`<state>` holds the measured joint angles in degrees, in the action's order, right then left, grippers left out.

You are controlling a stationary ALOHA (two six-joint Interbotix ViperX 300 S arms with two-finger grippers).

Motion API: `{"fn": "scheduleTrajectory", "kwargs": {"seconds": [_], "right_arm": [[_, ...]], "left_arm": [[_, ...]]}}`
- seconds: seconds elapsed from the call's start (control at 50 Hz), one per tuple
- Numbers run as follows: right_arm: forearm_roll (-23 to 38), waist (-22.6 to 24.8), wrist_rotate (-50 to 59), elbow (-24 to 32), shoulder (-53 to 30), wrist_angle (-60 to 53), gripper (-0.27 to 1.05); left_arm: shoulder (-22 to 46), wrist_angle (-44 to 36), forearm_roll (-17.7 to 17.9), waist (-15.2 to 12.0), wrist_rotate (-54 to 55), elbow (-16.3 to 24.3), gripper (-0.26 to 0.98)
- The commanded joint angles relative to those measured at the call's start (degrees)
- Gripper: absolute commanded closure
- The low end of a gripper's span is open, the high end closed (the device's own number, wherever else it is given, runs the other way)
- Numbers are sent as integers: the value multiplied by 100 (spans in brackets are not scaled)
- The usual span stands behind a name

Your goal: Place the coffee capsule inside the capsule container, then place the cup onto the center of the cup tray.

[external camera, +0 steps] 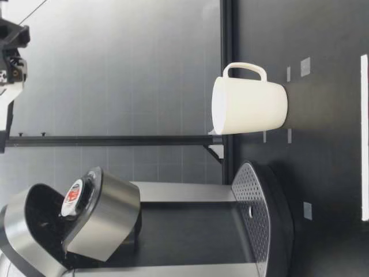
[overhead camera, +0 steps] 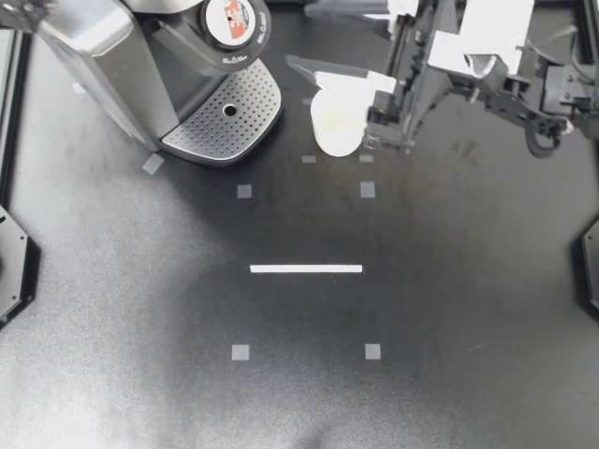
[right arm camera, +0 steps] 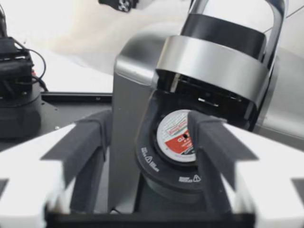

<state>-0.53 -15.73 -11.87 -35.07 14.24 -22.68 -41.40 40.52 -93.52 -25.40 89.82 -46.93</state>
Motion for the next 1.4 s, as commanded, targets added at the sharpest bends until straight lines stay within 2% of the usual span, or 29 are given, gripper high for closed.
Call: {"fn": "scheduleTrajectory", "kwargs": {"seconds": [0.0,0.4,0.7,0.98,1.14,1.28,1.38], "right_arm": [[-18,62,62,26,211,-97,14],[-18,62,202,-387,571,-483,14],[-18,158,193,-475,677,-519,14],[-9,246,193,-545,747,-545,14],[-18,255,193,-606,791,-624,14],[-18,255,193,-633,800,-686,14],[-18,255,193,-633,817,-686,14]], "left_arm": [[26,-79,-44,-44,26,158,60],[185,-554,-44,-53,149,290,60],[114,-2206,-44,-53,325,457,60],[501,-3023,-35,-44,659,633,60],[729,-3199,-35,149,747,668,60],[888,-3146,-18,422,747,729,60],[949,-2962,-9,519,747,729,60]]}}
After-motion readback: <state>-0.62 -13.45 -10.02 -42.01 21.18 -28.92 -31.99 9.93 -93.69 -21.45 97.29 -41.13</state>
